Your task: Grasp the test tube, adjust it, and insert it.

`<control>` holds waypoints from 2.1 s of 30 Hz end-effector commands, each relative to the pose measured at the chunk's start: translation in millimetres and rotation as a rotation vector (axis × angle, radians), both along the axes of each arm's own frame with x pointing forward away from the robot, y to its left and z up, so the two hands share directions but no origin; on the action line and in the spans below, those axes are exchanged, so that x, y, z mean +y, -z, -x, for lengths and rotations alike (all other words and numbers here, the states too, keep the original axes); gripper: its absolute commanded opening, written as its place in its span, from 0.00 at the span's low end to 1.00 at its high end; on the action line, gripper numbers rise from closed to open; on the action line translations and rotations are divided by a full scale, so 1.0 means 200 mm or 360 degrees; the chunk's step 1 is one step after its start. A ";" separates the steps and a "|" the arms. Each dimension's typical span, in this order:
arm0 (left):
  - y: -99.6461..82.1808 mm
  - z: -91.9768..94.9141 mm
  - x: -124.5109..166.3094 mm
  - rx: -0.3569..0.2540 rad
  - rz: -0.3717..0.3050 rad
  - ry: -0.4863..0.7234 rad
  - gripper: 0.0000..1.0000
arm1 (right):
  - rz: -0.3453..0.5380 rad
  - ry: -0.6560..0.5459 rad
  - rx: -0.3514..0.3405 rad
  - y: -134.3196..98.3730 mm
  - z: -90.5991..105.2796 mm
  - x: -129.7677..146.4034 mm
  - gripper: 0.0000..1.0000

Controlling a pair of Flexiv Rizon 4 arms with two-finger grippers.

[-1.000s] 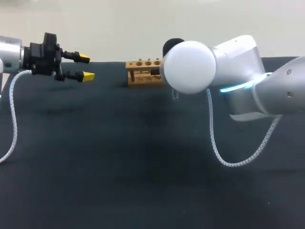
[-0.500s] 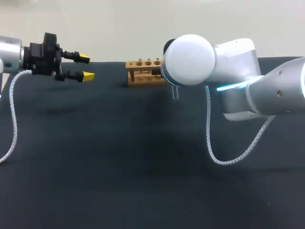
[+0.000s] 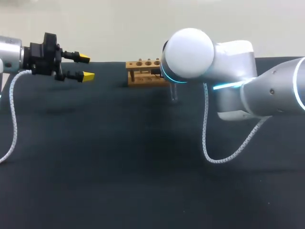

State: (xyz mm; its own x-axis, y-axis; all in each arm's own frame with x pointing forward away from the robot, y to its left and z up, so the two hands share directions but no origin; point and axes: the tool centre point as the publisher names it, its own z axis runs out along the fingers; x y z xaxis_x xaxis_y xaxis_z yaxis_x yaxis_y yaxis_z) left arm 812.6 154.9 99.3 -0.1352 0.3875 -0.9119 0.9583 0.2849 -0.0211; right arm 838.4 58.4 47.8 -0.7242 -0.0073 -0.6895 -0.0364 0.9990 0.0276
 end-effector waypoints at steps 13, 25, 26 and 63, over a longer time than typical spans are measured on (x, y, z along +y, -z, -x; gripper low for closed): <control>0.00 0.01 0.00 -0.0010 0.0004 -0.0005 1.00 | -0.0011 -0.0031 0.0188 0.05 -0.01 0.00 0.00; 0.00 0.01 0.00 -0.0010 0.0004 -0.0005 1.00 | -0.0032 -0.0036 0.0258 0.09 -0.01 -0.01 0.00; 0.00 0.01 0.00 -0.0010 0.0004 -0.0005 1.00 | -0.0033 -0.0034 0.0261 0.09 0.00 -0.01 0.00; 0.00 0.01 0.00 -0.0010 0.0004 -0.0005 1.00 | -0.0153 0.0315 -0.0250 -0.37 0.27 -0.12 0.00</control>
